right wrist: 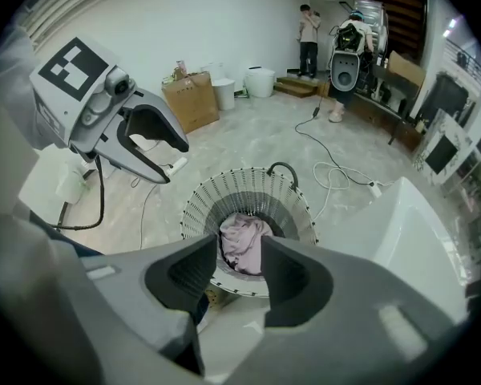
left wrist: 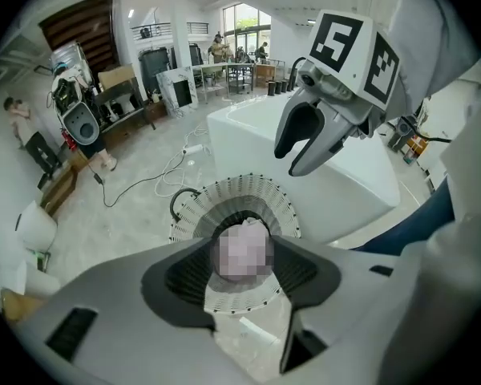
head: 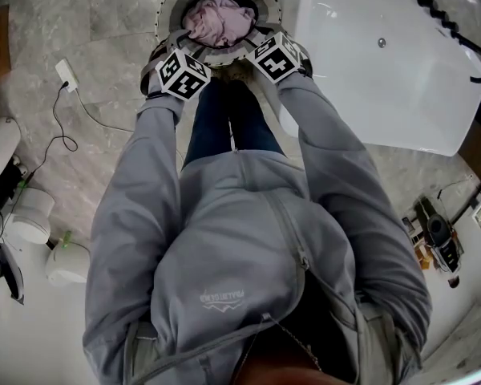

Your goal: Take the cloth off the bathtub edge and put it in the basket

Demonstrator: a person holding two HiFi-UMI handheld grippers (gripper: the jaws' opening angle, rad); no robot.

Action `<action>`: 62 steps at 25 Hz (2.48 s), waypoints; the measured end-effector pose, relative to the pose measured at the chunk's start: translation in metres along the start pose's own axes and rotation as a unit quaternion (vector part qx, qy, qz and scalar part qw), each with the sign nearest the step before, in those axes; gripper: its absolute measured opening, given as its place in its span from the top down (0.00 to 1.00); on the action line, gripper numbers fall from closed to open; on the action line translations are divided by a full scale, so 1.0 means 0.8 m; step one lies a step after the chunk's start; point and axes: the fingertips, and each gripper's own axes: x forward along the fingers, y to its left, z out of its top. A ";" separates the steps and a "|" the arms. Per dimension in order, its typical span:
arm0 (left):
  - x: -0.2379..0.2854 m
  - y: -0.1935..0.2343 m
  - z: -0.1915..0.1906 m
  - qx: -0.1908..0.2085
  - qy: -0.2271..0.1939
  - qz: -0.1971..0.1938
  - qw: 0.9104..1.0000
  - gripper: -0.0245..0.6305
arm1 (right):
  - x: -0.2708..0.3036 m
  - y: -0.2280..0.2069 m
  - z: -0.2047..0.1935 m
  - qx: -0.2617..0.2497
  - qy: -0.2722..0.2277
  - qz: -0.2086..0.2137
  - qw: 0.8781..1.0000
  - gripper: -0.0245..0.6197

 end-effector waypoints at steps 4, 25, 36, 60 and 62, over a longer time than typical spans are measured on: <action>-0.026 -0.006 0.017 0.013 -0.029 0.030 0.999 0.85 | -0.021 0.016 0.005 0.000 -0.024 0.001 1.000 0.72; -0.223 -0.028 0.149 0.012 -0.203 0.139 0.969 0.96 | -0.269 0.023 0.077 0.052 -0.257 -0.128 0.957 0.95; -0.380 -0.035 0.229 -0.056 -0.345 0.198 0.916 0.96 | -0.449 0.034 0.123 0.085 -0.412 -0.204 0.884 0.95; -0.486 -0.060 0.267 -0.122 -0.474 0.218 0.844 0.96 | -0.550 0.058 0.118 0.107 -0.508 -0.232 0.823 0.95; -0.487 -0.060 0.267 -0.121 -0.474 0.217 0.845 0.96 | -0.550 0.059 0.120 0.107 -0.507 -0.231 0.824 0.95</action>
